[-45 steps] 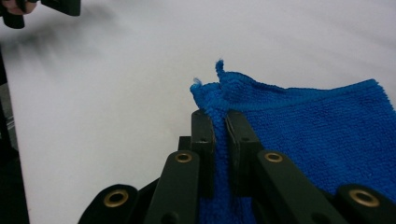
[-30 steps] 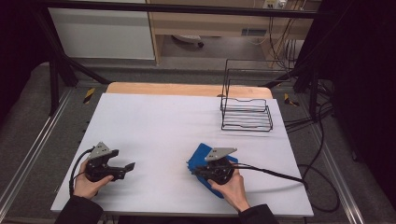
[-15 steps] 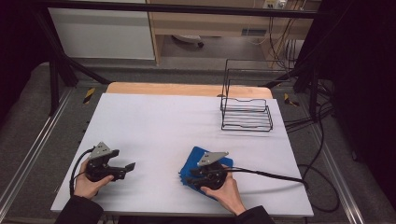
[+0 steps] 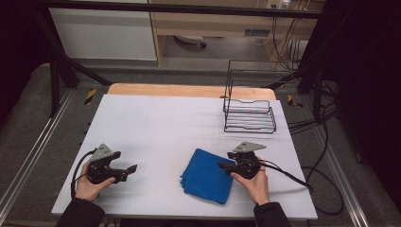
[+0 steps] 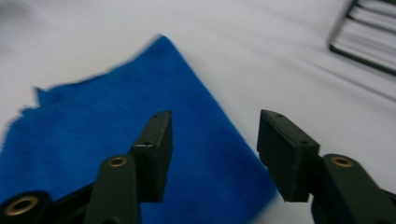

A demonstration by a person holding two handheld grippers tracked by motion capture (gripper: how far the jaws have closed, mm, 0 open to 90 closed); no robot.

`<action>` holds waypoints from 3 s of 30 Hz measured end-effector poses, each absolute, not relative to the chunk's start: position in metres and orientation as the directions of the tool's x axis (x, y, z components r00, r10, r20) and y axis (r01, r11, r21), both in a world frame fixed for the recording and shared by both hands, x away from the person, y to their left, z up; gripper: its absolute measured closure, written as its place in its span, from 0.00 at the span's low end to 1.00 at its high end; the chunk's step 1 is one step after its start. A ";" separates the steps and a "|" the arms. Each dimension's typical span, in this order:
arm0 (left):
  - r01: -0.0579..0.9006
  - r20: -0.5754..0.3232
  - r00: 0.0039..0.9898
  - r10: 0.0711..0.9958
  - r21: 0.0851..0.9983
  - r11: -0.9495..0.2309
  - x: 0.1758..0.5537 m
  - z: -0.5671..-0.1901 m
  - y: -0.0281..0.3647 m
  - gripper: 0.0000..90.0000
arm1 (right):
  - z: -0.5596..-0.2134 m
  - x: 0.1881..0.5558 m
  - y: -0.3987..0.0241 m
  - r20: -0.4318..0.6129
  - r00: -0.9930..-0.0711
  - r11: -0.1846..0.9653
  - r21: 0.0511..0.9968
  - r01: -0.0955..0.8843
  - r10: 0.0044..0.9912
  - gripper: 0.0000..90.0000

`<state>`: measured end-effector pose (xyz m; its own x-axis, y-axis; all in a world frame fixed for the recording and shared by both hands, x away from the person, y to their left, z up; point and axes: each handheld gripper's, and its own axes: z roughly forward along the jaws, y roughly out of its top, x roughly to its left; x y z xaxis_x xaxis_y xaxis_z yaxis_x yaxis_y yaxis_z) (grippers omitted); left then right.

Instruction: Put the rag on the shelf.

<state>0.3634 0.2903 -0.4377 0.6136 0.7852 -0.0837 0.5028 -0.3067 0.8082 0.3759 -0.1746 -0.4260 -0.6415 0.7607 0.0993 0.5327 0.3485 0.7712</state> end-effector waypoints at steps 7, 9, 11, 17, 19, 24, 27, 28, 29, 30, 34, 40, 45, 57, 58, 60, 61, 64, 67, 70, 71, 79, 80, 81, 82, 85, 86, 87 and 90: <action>0.500 -0.080 0.619 0.782 0.807 -0.314 0.363 -0.438 0.290 0.11 | -0.444 0.383 -0.200 0.131 -0.537 0.303 0.705 0.641 0.833 0.64; 0.501 -0.080 0.619 0.781 0.807 -0.314 0.363 -0.438 0.290 0.11 | -0.446 0.384 -0.201 0.142 -0.531 0.302 0.689 0.659 0.835 0.68; 0.500 -0.080 0.619 0.781 0.807 -0.314 0.362 -0.438 0.291 0.11 | -0.447 0.384 -0.200 0.145 -0.531 0.301 0.688 0.660 0.835 0.70; 0.498 -0.079 0.621 0.780 0.808 -0.315 0.362 -0.438 0.291 0.11 | -0.449 0.384 -0.197 0.209 -0.506 0.260 0.662 0.703 0.837 0.84; 0.500 -0.080 0.620 0.781 0.807 -0.314 0.362 -0.438 0.290 0.11 | -0.449 0.385 -0.197 0.226 -0.509 0.256 0.657 0.709 0.830 0.90; 0.501 -0.080 0.619 0.782 0.807 -0.313 0.362 -0.438 0.291 0.11 | -0.444 0.391 -0.199 0.247 -0.508 0.239 0.662 0.710 0.825 0.95; 0.503 -0.082 0.618 0.782 0.806 -0.312 0.362 -0.438 0.290 0.11 | -0.438 0.398 -0.198 0.216 -0.534 0.258 0.692 0.675 0.818 0.95; 0.503 -0.082 0.618 0.782 0.806 -0.312 0.362 -0.438 0.290 0.11 | -0.438 0.398 -0.198 0.216 -0.534 0.258 0.692 0.675 0.818 0.95; 0.504 -0.083 0.617 0.783 0.806 -0.312 0.362 -0.439 0.290 0.11 | -0.437 0.401 -0.196 0.197 -0.544 0.271 0.701 0.659 0.816 0.95; 0.505 -0.081 0.617 0.783 0.804 -0.314 0.363 -0.439 0.290 0.11 | -0.436 0.406 -0.191 0.164 -0.567 0.298 0.716 0.631 0.808 0.95; 0.504 -0.082 0.616 0.783 0.805 -0.313 0.362 -0.438 0.290 0.11 | -0.438 0.415 -0.188 0.138 -0.584 0.318 0.728 0.607 0.800 0.95; 0.505 -0.081 0.620 0.781 0.803 -0.318 0.362 -0.439 0.289 0.10 | -0.444 0.421 -0.187 0.112 -0.597 0.344 0.728 0.594 0.794 0.92; 0.509 -0.088 0.614 0.784 0.803 -0.309 0.362 -0.438 0.287 0.08 | -0.439 0.418 -0.190 0.109 -0.610 0.333 0.756 0.563 0.785 0.82; 0.516 -0.096 0.614 0.784 0.800 -0.306 0.363 -0.429 0.275 0.07 | -0.427 0.405 -0.206 0.157 -0.612 0.251 0.813 0.526 0.775 0.30; 0.514 -0.093 0.617 0.781 0.800 -0.310 0.364 -0.427 0.273 0.07 | -0.427 0.404 -0.207 0.165 -0.611 0.244 0.813 0.529 0.774 0.27; 0.518 -0.096 0.616 0.782 0.798 -0.310 0.366 -0.425 0.269 0.07 | -0.429 0.401 -0.210 0.185 -0.627 0.239 0.814 0.529 0.757 0.18; 0.520 -0.099 0.616 0.781 0.796 -0.309 0.367 -0.424 0.266 0.07 | -0.429 0.400 -0.211 0.181 -0.631 0.244 0.815 0.526 0.754 0.15; 0.518 -0.096 0.623 0.777 0.794 -0.318 0.370 -0.419 0.257 0.07 | -0.430 0.399 -0.213 0.188 -0.637 0.247 0.812 0.529 0.748 0.11; 0.514 -0.092 0.627 0.774 0.795 -0.322 0.373 -0.414 0.247 0.07 | -0.430 0.395 -0.216 0.189 -0.639 0.250 0.810 0.531 0.746 0.07; 0.512 -0.095 0.634 0.767 0.795 -0.325 0.377 -0.411 0.235 0.08 | -0.431 0.392 -0.219 0.187 -0.638 0.251 0.809 0.531 0.747 0.06; 0.510 -0.094 0.637 0.765 0.795 -0.327 0.379 -0.410 0.230 0.08 | -0.431 0.391 -0.221 0.186 -0.640 0.251 0.812 0.528 0.746 0.06; 0.505 -0.099 0.659 0.745 0.793 -0.341 0.391 -0.404 0.192 0.10 | -0.433 0.383 -0.228 0.193 -0.632 0.236 0.815 0.529 0.750 0.05; 0.503 -0.099 0.661 0.744 0.794 -0.342 0.393 -0.403 0.187 0.11 | -0.433 0.382 -0.228 0.192 -0.633 0.238 0.815 0.529 0.750 0.05; 0.505 -0.100 0.664 0.741 0.791 -0.345 0.394 -0.403 0.182 0.11 | -0.433 0.381 -0.228 0.191 -0.632 0.241 0.812 0.532 0.751 0.05; 0.506 -0.102 0.664 0.741 0.790 -0.345 0.396 -0.402 0.179 0.11 | -0.434 0.380 -0.227 0.189 -0.635 0.244 0.812 0.530 0.749 0.05; 0.507 -0.103 0.669 0.736 0.788 -0.350 0.401 -0.402 0.167 0.12 | -0.434 0.379 -0.227 0.187 -0.638 0.249 0.811 0.529 0.747 0.05; 0.510 -0.109 0.667 0.737 0.788 -0.346 0.402 -0.402 0.163 0.12 | -0.434 0.379 -0.227 0.189 -0.637 0.247 0.811 0.530 0.747 0.05; 0.511 -0.106 0.670 0.735 0.783 -0.353 0.404 -0.402 0.159 0.13 | -0.434 0.378 -0.227 0.190 -0.639 0.246 0.812 0.529 0.746 0.05; 0.517 -0.101 0.666 0.739 0.777 -0.359 0.408 -0.403 0.149 0.14 | -0.434 0.378 -0.227 0.191 -0.641 0.248 0.811 0.529 0.744 0.05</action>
<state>0.4081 0.1488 -0.4031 0.6656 0.7394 -0.1011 0.5172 -0.3594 0.7767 0.3775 -0.2272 -0.4339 -0.6406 0.7439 0.1905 0.5294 0.2481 0.8113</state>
